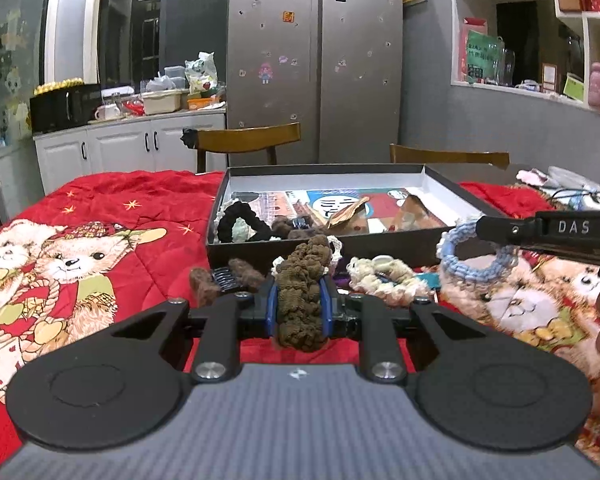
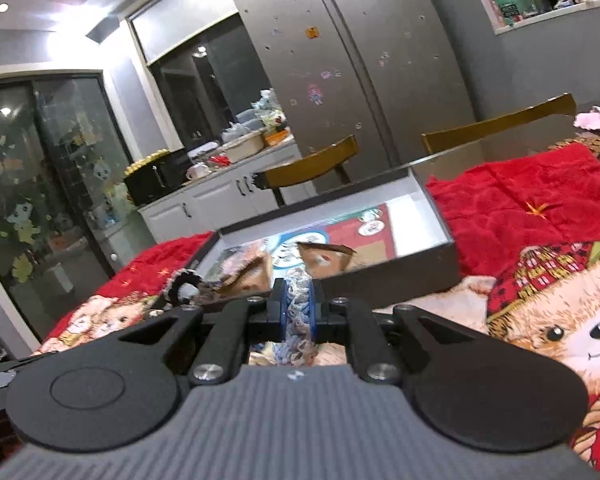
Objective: Organize objects
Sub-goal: 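Lift both held scrunchies and carry them over the open black box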
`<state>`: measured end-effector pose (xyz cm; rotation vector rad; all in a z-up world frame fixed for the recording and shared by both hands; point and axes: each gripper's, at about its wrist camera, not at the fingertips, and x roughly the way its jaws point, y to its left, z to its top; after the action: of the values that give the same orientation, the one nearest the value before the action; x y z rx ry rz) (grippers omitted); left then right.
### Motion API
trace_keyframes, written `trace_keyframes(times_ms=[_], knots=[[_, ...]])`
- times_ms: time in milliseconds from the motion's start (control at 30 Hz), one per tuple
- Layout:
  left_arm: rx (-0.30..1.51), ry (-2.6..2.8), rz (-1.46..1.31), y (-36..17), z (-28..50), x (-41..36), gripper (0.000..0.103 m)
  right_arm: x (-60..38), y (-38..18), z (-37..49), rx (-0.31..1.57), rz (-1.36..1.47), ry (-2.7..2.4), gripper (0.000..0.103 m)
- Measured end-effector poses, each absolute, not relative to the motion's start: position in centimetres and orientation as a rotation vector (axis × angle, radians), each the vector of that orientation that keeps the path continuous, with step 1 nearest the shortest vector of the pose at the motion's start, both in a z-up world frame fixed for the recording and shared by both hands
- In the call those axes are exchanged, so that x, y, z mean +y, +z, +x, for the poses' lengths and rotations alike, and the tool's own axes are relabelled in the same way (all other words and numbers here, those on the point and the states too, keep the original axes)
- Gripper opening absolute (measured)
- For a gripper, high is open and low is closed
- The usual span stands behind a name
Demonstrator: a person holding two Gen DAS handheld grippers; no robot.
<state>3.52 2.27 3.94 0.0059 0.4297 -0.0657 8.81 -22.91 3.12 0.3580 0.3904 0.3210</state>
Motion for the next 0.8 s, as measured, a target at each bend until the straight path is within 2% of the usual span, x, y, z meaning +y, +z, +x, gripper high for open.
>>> trace_keyframes(times_ms=[433, 800], knots=[[0.333, -0.079, -0.046, 9.4, 3.2, 3.0, 0.025, -22.2, 8.8, 8.5, 0.294, 0.420, 0.429, 0.012], [0.312, -0.121, -0.070, 15.5, 7.3, 1.7, 0.025, -22.9, 12.2, 13.9, 0.286, 0.545, 0.410, 0.012]])
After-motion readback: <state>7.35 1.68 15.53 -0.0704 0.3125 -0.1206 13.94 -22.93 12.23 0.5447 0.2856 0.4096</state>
